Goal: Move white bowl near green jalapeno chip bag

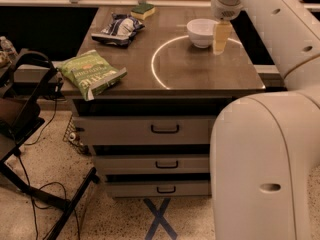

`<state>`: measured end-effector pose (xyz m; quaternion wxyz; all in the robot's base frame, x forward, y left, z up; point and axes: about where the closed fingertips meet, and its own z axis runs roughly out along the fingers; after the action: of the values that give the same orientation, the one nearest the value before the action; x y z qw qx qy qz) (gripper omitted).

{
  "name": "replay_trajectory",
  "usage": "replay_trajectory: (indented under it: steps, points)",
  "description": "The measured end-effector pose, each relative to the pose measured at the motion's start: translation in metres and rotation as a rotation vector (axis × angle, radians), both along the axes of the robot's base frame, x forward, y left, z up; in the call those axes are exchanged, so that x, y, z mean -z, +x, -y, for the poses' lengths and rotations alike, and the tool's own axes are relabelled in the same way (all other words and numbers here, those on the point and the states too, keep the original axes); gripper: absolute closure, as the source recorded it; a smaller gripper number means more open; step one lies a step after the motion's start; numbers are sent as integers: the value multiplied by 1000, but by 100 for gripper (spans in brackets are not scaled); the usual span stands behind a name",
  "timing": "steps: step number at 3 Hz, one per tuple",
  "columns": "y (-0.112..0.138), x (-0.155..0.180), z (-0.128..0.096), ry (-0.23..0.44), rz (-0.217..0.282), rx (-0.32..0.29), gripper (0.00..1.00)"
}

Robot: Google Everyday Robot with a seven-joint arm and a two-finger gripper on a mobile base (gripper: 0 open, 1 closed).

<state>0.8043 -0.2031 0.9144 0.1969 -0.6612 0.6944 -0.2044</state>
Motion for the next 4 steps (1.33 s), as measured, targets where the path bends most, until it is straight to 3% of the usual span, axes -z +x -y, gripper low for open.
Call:
replay_trajectory:
  steps: [1,2,4]
  points:
    - [1,34,-6,36,-78,-14,0]
    - [3,50,-15,62,-111,-29,0]
    - [5,57,-34,56,-154,-95,48]
